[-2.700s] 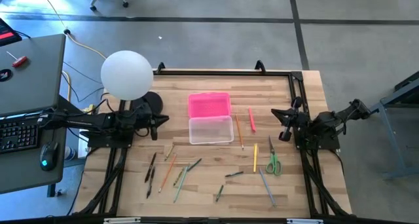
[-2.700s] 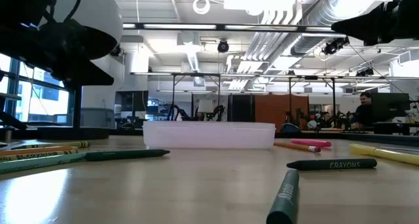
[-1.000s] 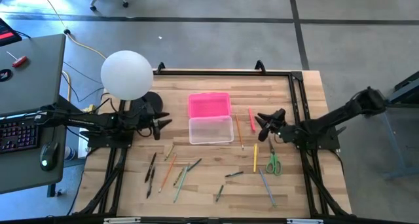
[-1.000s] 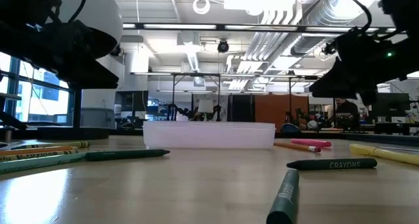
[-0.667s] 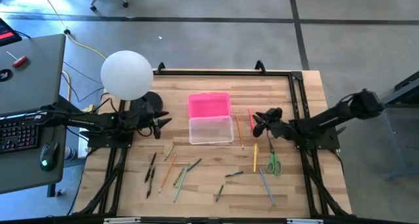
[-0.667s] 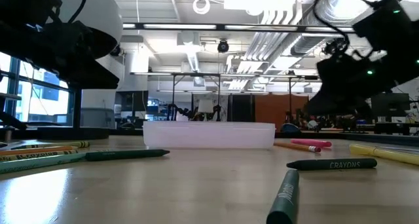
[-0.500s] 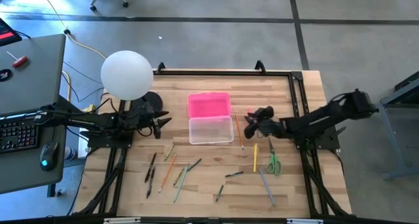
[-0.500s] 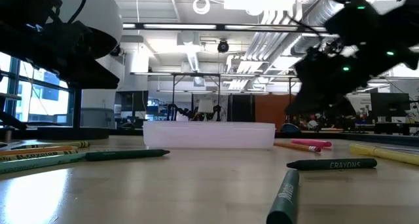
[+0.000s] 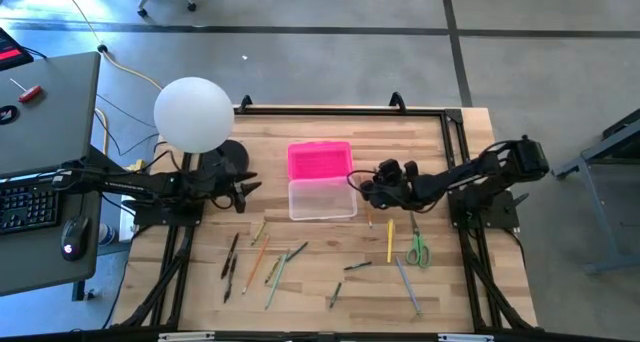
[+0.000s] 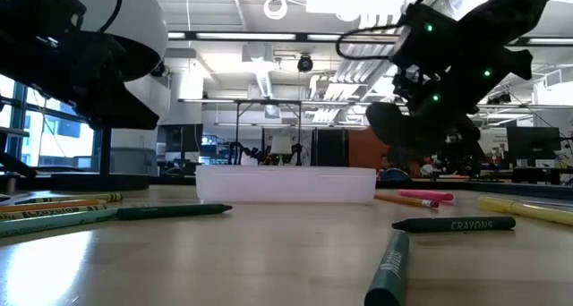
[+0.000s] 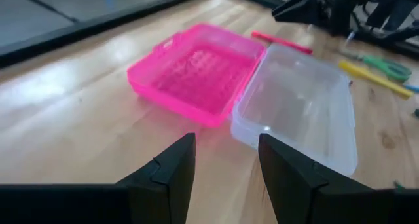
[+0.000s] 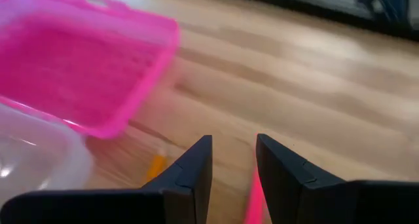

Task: Pick & place school supplies into a supply box
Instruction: Put the pink pen into the pink supply box

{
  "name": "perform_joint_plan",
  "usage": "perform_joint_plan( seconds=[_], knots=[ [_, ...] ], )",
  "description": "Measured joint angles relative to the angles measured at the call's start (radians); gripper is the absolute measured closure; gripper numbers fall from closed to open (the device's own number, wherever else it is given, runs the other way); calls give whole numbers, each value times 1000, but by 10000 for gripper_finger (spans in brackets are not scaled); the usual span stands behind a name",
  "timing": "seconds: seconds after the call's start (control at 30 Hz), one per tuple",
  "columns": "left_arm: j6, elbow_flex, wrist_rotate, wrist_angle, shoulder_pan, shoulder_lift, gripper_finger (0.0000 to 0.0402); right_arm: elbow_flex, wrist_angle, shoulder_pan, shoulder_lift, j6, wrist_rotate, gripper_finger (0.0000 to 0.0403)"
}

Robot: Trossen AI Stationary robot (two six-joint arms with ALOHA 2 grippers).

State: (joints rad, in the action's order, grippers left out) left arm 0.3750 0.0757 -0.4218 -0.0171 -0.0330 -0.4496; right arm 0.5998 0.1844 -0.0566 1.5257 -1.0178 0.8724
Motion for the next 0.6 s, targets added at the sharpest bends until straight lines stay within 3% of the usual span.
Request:
perform_joint_plan(
  seconds=[0.6],
  knots=[
    [31,0,-15,-42,0,0,204,0,63,86,45,-61,-136,304]
  ],
)
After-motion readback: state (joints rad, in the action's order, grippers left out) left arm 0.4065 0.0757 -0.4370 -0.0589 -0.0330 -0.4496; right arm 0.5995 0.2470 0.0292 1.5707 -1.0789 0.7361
